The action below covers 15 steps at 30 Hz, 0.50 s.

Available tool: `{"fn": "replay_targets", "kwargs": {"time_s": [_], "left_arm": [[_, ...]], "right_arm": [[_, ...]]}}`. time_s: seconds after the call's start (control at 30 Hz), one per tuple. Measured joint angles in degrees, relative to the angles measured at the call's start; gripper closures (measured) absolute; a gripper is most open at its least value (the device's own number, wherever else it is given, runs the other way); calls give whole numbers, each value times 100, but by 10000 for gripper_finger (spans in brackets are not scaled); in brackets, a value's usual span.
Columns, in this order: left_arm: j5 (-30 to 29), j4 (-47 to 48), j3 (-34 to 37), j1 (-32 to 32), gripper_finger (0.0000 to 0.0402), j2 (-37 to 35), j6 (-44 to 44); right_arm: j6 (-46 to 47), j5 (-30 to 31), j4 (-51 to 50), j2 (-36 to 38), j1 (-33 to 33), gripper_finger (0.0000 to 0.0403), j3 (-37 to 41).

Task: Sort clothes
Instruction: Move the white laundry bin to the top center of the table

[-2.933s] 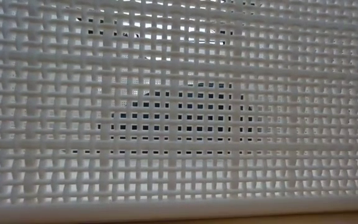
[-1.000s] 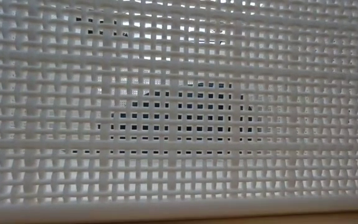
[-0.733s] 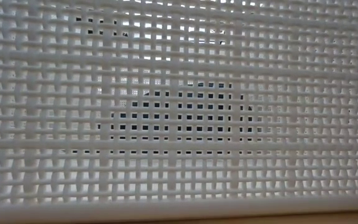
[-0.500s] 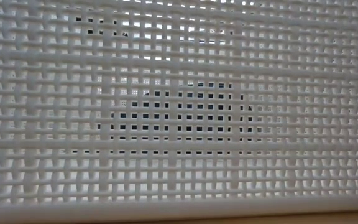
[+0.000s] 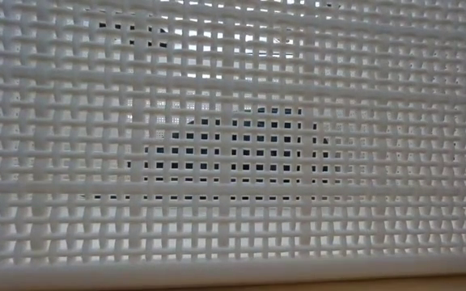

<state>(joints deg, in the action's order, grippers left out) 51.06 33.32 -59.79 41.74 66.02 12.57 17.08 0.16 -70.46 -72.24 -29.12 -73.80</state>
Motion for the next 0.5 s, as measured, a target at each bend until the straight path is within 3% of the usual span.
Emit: {"fn": "replay_targets", "kwargs": {"time_s": [0.1,0.2,0.37,0.5], "left_arm": [[-1020,4,0,-583,312,0,-26],[-1674,75,-36,-1134,269,0,-32],[-2394,527,-444,-1758,202,0,-591],[-2976,965,-679,-2092,175,4,-583]], "right_arm": [[44,-2,-11,183,0,289,0],[48,-2,0,346,0,252,0],[48,-1,65,425,0,203,-2],[48,-2,119,423,0,178,-2]]}}
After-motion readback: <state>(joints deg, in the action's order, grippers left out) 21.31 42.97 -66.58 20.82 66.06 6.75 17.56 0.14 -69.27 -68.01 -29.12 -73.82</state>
